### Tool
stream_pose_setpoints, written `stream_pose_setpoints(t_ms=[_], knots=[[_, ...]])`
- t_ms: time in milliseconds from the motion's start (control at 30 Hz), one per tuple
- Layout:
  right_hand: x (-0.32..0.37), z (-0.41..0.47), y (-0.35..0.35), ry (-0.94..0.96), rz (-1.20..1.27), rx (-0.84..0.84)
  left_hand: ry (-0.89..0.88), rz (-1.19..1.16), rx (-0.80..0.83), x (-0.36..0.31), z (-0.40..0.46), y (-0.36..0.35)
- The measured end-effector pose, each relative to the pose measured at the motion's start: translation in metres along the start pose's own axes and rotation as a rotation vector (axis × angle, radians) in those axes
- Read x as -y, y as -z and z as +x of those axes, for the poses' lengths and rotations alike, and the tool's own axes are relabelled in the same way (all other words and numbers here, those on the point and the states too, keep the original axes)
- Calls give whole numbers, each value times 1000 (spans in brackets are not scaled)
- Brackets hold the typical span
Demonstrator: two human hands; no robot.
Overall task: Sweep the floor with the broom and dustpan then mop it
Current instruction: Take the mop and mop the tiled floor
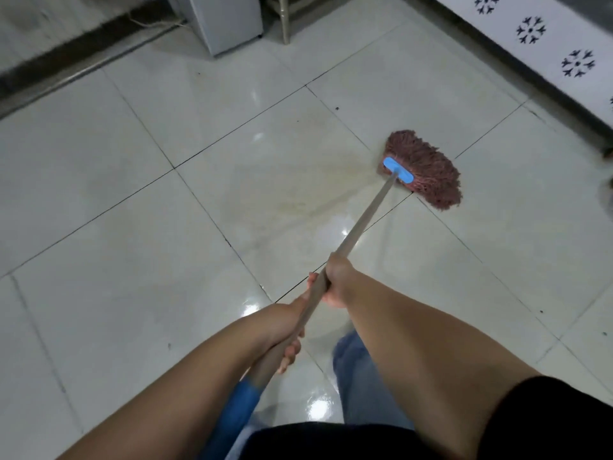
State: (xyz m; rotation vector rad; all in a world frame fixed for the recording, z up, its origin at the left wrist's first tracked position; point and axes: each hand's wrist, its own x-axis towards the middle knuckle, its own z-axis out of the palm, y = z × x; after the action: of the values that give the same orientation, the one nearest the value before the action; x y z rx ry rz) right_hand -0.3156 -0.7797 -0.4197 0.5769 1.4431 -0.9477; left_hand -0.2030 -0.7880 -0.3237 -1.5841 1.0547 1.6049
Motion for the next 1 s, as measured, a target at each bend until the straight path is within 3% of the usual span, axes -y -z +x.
stream_pose_setpoints(t_ms=[267,433,700,1000], knots=[[-233,-43,-144,-54,-68,92,64,-23,-52,249,-36,115],[-321,-79,-209,-84,-123,138,174,-40,-46,340,-75,165],[-341,-86,-229,-91,-222,43,151,-124,-35,363,-75,176],[-291,-64,-230,-116,-129,18,191,-114,-18,304,-60,185]])
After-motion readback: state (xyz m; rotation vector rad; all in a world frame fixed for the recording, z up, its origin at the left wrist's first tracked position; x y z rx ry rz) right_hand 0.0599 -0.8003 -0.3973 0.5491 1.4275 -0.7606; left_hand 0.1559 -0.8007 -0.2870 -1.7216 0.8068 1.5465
